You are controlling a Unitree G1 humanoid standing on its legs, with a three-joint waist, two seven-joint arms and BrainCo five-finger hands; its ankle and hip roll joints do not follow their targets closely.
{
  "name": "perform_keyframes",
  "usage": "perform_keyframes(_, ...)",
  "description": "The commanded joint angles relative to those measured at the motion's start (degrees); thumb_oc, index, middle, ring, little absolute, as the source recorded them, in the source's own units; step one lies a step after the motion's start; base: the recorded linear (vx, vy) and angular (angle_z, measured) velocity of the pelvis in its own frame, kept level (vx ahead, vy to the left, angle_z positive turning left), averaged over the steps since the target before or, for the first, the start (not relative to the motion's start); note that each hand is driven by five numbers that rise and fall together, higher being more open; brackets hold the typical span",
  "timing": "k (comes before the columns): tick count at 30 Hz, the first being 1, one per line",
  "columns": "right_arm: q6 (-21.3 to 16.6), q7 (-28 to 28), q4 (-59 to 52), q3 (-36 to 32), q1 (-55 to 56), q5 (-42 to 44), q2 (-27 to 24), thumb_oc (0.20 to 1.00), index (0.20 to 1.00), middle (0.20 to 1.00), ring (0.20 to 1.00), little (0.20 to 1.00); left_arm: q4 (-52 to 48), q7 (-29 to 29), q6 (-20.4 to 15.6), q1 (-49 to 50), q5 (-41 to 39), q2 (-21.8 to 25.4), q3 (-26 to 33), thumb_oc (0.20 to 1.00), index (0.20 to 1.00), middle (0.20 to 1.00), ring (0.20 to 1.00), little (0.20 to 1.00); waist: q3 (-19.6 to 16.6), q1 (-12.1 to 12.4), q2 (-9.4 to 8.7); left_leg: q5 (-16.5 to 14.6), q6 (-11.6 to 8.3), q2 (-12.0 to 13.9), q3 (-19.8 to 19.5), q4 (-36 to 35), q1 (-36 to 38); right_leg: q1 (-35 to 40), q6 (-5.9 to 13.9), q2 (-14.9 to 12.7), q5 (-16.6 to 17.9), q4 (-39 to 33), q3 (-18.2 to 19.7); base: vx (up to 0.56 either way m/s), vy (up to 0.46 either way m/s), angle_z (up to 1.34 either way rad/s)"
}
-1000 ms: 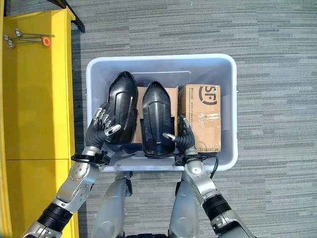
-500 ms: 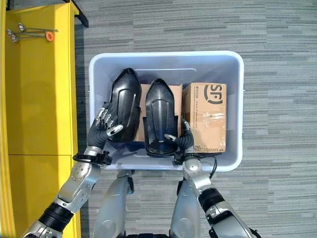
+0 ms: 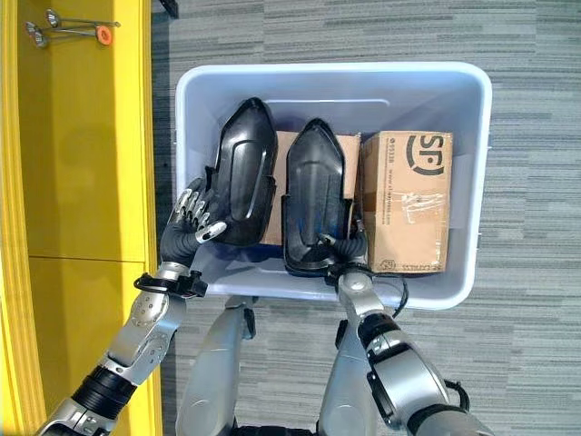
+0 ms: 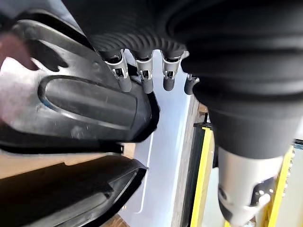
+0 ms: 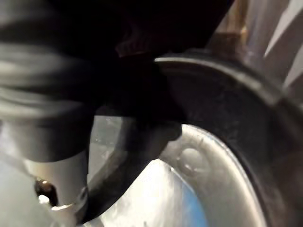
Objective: Move parts from the plastic box to the shelf.
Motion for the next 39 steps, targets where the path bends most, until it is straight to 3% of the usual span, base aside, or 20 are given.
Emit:
perform_keyframes(1, 1.7, 0.2, 2.8, -2.1, 0.3, 4.6, -2.7, 1.0, 1.0, 1.0, 1.0, 1.0, -7.0, -0.6, -3.3, -0.3, -0.8, 0.3, -1.2, 1.0, 1.0, 1.0, 1.0, 1.0, -1.7, 1.4, 2.88, -1.9, -0.14, 1.7, 0.1, 2.6, -0.6, -3.4, 0.44, -1.4, -2.9, 9.1, 2.1, -0.03, -0.002, 0.0)
perform_keyframes(6, 4.0, 2.0, 11.1, -4.0, -3.4, 6.9, -4.1, 1.0, 1.0, 1.0, 1.0, 1.0, -6.7, -1.4, -3.0, -2.0, -1.4, -0.1, -2.9, 1.0, 1.0, 1.0, 1.0, 1.0, -1.7, 2.7, 4.47, -1.7, -0.03, 1.5, -0.2, 2.6, -2.0, -4.9, 0.47, -1.6, -3.3, 9.9, 1.6, -0.02, -0.008, 0.0)
perform_keyframes(7, 4.3, 2.4, 11.6, -3.9, -3.5, 6.7, -4.2, 0.373, 0.373, 0.373, 0.373, 0.373, -6.6, -1.6, -2.9, -2.2, -1.4, -0.2, -3.0, 1.0, 1.0, 1.0, 1.0, 1.0, -1.7, 2.8, 4.67, -1.6, -0.03, 1.5, -0.3, 2.5, -2.2, -5.1, 0.43, -1.6, -3.4, 10.1, 1.5, -0.03, -0.008, 0.01)
perform_keyframes(8, 4.4, 2.7, 11.9, -3.9, -3.3, 6.8, -4.2, 0.225, 0.225, 0.225, 0.225, 0.225, -6.5, -1.8, -2.8, -2.2, -1.3, -0.3, -3.1, 1.0, 1.0, 1.0, 1.0, 1.0, -1.7, 2.9, 4.76, -1.5, -0.02, 1.4, -0.3, 2.4, -2.3, -5.1, 0.42, -1.5, -3.4, 10.2, 1.4, 0.0, 0.0, 0.0)
perform_keyframes(9, 4.4, 2.8, 11.8, -4.2, -2.9, 7.1, -4.3, 0.2, 0.2, 0.2, 0.2, 0.2, -6.5, -2.0, -2.8, -2.2, -1.3, -0.4, -3.1, 1.0, 1.0, 1.0, 1.0, 1.0, -1.7, 2.9, 4.87, -1.4, 0.0, 1.4, -0.3, 2.3, -2.2, -5.1, 0.41, -1.5, -3.5, 10.2, 1.4, 0.0, 0.0, 0.0)
perform_keyframes(16, 2.7, 2.6, 7.9, -2.8, 0.5, 6.3, -2.7, 0.2, 0.2, 0.2, 0.2, 0.2, -5.6, -1.9, -2.7, -2.1, -1.0, -0.4, -2.5, 1.0, 1.0, 1.0, 1.0, 1.0, -1.7, 2.2, 3.88, -1.0, -0.08, 1.8, -0.2, 1.1, -0.3, -3.7, 0.34, -1.1, -3.3, 9.7, 1.2, 0.0, 0.0, 0.0)
perform_keyframes(19, 0.7, 2.0, -3.4, 0.7, 5.7, 3.2, -2.0, 0.2, 0.2, 0.2, 0.2, 0.2, -4.9, -1.4, -2.7, -1.6, -0.4, -0.3, -1.6, 1.0, 1.0, 1.0, 1.0, 1.0, -1.7, 0.7, 1.85, -0.3, -0.35, 2.3, -0.3, -0.8, 3.0, -0.7, 0.34, -0.9, -2.7, 8.4, 0.8, -0.01, -0.005, 0.03)
perform_keyframes(24, -0.5, 1.9, -14.4, 1.7, 10.0, 1.5, -2.2, 0.2, 0.2, 0.2, 0.2, 0.2, -4.0, -1.4, -2.4, -0.2, -0.1, 0.1, -0.2, 1.0, 1.0, 1.0, 1.0, 1.0, -1.9, 0.0, -0.02, 0.9, -0.76, 2.6, -0.4, -3.8, 8.0, 4.5, 0.57, -0.9, -2.0, 6.1, 0.0, 0.01, -0.029, 0.05)
perform_keyframes(32, -2.1, 2.1, -33.7, 1.0, 16.8, -1.6, -4.2, 0.2, 0.2, 0.2, 0.2, 0.2, -2.8, -2.4, -1.6, 3.2, -0.2, 1.1, 2.0, 1.0, 1.0, 1.0, 1.0, 1.0, -6.9, -0.1, -2.3, 2.1, -1.52, 4.1, -1.3, -7.6, 14.5, 11.2, 0.73, -0.7, -2.6, 3.6, -1.9, 0.07, -0.046, 0.02)
perform_keyframes(39, -3.7, 6.3, -50.6, -0.9, 23.5, -3.3, -7.6, 0.2, 0.2, 0.2, 0.2, 0.2, -2.3, -4.7, -0.6, 7.6, -0.1, 1.9, 5.3, 1.0, 1.0, 1.0, 1.0, 1.0, -11.5, -0.6, -4.1, 1.9, -1.96, 5.6, -1.5, -9.3, 19.6, 16.3, 0.89, -0.2, -3.6, 2.4, -2.8, 0.08, -0.031, 0.06)
